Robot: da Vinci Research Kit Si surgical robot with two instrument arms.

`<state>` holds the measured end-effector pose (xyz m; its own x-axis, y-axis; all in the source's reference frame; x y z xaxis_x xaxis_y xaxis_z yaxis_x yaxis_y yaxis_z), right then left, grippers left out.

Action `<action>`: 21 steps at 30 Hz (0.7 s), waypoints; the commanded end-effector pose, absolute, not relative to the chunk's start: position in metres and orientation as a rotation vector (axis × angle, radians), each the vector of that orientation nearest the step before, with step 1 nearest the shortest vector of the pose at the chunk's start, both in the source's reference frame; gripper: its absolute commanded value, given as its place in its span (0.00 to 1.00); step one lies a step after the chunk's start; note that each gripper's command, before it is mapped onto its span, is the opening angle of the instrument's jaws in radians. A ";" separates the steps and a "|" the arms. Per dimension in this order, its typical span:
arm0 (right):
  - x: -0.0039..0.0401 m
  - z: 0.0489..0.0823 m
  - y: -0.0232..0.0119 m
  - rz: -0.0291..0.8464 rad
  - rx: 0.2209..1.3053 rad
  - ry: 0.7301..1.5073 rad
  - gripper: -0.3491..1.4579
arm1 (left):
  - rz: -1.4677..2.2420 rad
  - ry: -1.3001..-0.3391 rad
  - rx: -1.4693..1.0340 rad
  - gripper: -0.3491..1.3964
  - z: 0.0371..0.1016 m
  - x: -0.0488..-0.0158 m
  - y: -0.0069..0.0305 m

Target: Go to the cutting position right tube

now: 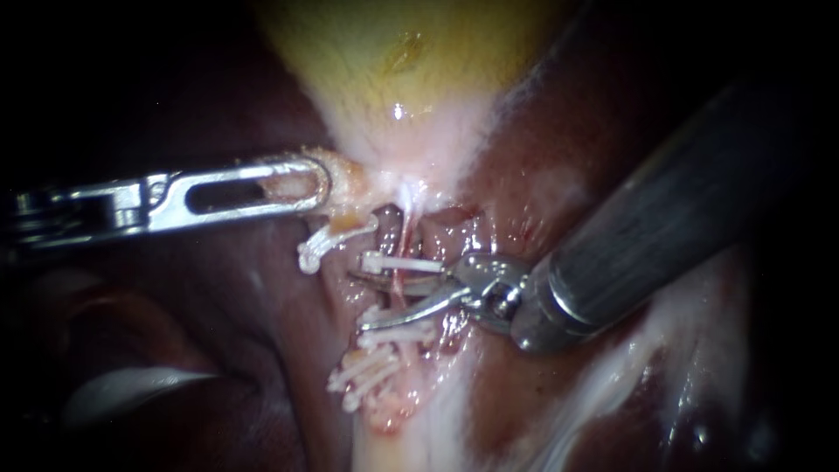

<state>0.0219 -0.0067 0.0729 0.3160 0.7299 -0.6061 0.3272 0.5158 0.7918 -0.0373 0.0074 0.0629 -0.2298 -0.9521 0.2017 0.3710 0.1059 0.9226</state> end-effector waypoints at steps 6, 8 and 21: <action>0.0229 0.0735 -0.0069 0.312 1.013 1.300 0.91 | -1.430 -1.187 0.682 0.00 0.0632 -0.0369 0.0076; 0.0234 0.0736 -0.0069 0.311 1.007 1.309 0.91 | -1.430 -1.187 0.682 0.00 0.0632 -0.0369 0.0076; 0.0242 0.0733 -0.0060 0.342 0.948 1.368 0.97 | -1.430 -1.191 0.682 0.00 0.0633 -0.0369 0.0076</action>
<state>0.0243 -0.0059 0.0733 0.2190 0.7067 -0.6728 0.3069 0.6046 0.7350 -0.0369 0.0076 0.0632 -0.2337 -0.9510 0.2025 0.3731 0.1046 0.9219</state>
